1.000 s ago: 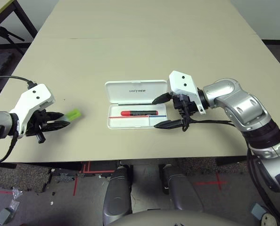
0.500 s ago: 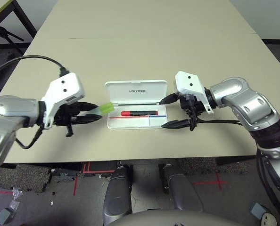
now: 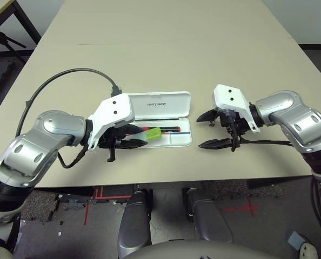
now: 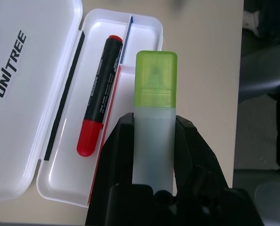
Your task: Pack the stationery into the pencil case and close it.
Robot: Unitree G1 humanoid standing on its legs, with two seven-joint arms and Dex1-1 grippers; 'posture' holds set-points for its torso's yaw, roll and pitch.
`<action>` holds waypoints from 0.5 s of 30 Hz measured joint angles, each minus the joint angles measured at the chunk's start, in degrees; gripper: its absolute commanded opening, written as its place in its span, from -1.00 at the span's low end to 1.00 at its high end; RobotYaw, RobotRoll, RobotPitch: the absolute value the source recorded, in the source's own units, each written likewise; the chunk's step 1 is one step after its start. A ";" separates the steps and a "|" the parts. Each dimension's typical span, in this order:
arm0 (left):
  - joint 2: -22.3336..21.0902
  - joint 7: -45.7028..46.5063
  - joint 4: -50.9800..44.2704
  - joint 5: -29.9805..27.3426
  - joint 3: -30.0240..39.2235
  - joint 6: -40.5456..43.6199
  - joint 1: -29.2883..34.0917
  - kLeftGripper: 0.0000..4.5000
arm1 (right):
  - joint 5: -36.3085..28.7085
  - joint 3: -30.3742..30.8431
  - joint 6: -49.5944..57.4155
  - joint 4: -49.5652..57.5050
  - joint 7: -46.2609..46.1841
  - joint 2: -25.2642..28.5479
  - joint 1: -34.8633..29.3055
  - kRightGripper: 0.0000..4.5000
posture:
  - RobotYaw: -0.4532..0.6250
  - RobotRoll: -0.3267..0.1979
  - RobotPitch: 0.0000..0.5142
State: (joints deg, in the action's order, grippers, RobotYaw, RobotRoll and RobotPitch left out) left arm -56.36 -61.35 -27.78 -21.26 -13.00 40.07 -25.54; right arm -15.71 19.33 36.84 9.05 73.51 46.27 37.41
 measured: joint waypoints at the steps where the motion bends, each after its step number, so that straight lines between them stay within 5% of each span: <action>1: 0.18 -0.27 0.66 0.92 -0.91 -0.76 -0.86 -0.51 | -0.01 -0.04 0.04 0.05 -0.01 0.03 -0.22 1.00 | -0.29 0.25 -0.29; 15: 6.65 -2.49 8.57 10.56 -9.86 -6.65 -6.38 -0.51 | -0.12 -0.71 0.77 1.92 -1.68 0.00 -1.65 1.00 | -0.35 0.25 -0.30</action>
State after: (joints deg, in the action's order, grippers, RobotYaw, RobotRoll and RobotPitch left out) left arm -49.70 -63.85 -19.21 -10.70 -22.86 33.42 -31.92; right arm -15.82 18.63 37.61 10.98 71.83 46.27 35.76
